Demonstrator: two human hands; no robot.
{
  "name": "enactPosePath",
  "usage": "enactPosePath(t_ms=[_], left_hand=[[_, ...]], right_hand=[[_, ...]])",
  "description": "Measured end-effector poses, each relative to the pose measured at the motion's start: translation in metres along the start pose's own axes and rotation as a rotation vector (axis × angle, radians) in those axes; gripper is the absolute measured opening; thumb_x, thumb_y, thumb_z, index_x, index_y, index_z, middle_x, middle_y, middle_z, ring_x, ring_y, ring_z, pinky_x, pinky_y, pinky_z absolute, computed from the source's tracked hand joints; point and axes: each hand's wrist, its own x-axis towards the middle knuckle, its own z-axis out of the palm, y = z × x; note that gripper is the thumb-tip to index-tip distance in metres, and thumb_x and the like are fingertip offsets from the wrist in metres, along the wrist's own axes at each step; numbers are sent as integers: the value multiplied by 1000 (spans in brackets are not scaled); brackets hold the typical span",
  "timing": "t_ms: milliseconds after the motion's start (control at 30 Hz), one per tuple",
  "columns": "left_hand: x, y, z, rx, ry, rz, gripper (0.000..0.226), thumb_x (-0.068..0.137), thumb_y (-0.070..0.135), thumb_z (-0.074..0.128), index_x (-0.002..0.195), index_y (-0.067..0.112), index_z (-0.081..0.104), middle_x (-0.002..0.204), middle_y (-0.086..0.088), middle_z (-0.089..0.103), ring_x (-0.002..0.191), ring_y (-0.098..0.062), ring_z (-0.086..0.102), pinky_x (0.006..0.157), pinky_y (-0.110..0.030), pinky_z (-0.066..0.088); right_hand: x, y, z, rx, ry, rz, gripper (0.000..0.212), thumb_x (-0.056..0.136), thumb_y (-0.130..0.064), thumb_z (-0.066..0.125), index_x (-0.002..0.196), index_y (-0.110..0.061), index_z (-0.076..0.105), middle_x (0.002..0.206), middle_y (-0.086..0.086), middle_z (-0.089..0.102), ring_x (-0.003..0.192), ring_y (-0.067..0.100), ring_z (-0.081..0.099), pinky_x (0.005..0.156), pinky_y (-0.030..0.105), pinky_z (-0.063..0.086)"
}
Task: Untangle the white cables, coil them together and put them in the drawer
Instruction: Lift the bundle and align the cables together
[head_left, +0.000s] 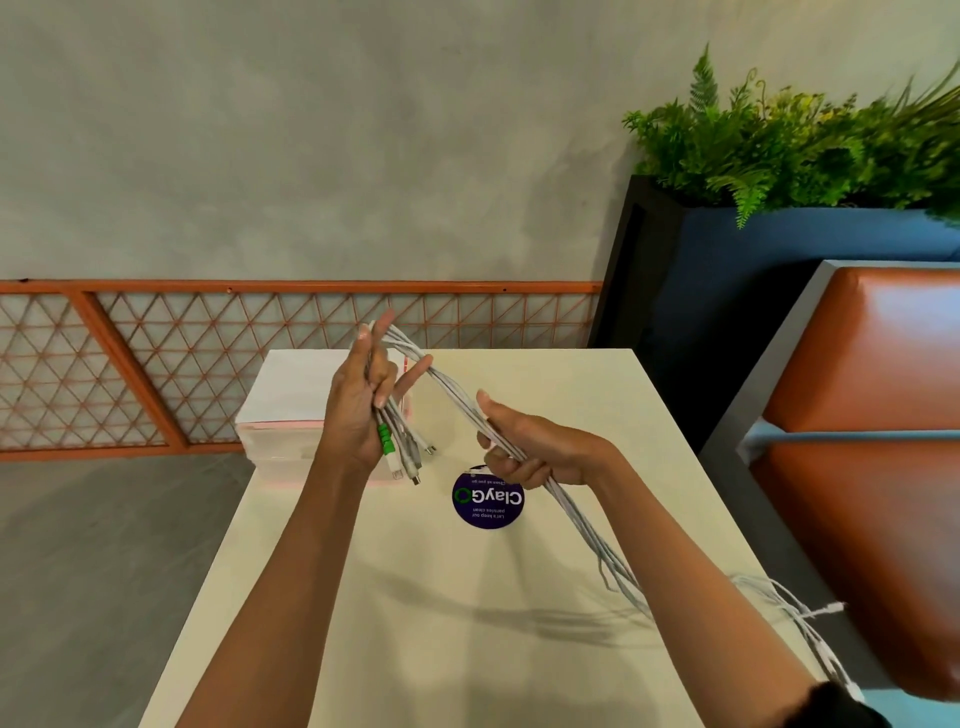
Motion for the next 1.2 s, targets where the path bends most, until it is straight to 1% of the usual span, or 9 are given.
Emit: enactPosePath(t_ms=[100, 300, 400, 500, 667, 800, 967, 1100, 1200], left_hand=[[3, 7, -4, -50, 10, 25, 38, 102, 30, 39, 126, 6, 55, 44, 7, 24, 35, -7, 22, 100, -46, 48], [7, 16, -7, -94, -35, 42, 37, 102, 32, 39, 123, 8, 58, 43, 7, 24, 33, -7, 23, 98, -45, 50], [5, 15, -6, -99, -42, 38, 37, 102, 31, 39, 123, 8, 58, 42, 7, 24, 32, -7, 24, 98, -44, 49], [5, 13, 0, -90, -63, 38, 39, 101, 31, 39, 127, 6, 55, 41, 8, 25, 32, -6, 24, 102, -43, 47], [5, 11, 0, -97, -65, 31, 39, 101, 30, 40, 127, 6, 56, 41, 8, 24, 31, -7, 23, 102, -43, 47], [5, 17, -12, -122, -37, 46, 36, 102, 30, 38, 121, 7, 59, 39, 8, 25, 30, -7, 24, 97, -41, 50], [6, 23, -17, -137, -15, 55, 36, 103, 29, 37, 119, 6, 59, 38, 8, 25, 30, -8, 24, 89, -37, 53], [6, 25, -17, -148, -11, 71, 36, 103, 29, 36, 120, 5, 57, 38, 8, 26, 30, -7, 25, 88, -37, 54], [6, 24, -16, -147, -4, 70, 37, 102, 29, 37, 121, 5, 57, 39, 8, 26, 31, -7, 25, 90, -37, 53]], right_hand=[[-6, 0, -2, -151, 111, -114, 28, 100, -37, 43, 111, -15, 32, 81, 0, 45, 45, 5, 27, 39, 14, 26], [0, 12, -7, -481, 516, -403, 21, 100, -33, 44, 97, -13, 49, 74, -4, 50, 64, 12, 48, 54, 33, 50], [9, 14, -3, -743, 891, -325, 35, 98, -47, 37, 100, -23, 61, 81, -8, 59, 79, 17, 57, 69, 33, 44], [22, 16, 6, -640, 1012, -171, 42, 99, -49, 29, 108, -22, 60, 98, 3, 65, 89, 28, 60, 70, 34, 42], [33, 22, 10, -580, 922, -210, 47, 102, -43, 22, 101, -18, 62, 93, 3, 65, 87, 27, 59, 70, 35, 43], [16, 12, -6, -405, 507, -273, 49, 101, -48, 24, 80, -15, 53, 57, -6, 45, 54, 12, 44, 58, 27, 39], [-6, 2, -19, -241, 100, -233, 46, 97, -56, 28, 78, -15, 36, 64, -2, 34, 50, 8, 19, 44, 20, 16], [-10, 12, -19, -197, 38, -296, 24, 99, -33, 45, 97, -10, 42, 67, -5, 41, 51, 6, 27, 43, 15, 25], [-6, 18, -19, -242, 232, -391, 24, 99, -29, 46, 92, -8, 56, 64, -9, 48, 55, 7, 40, 47, 18, 37]])
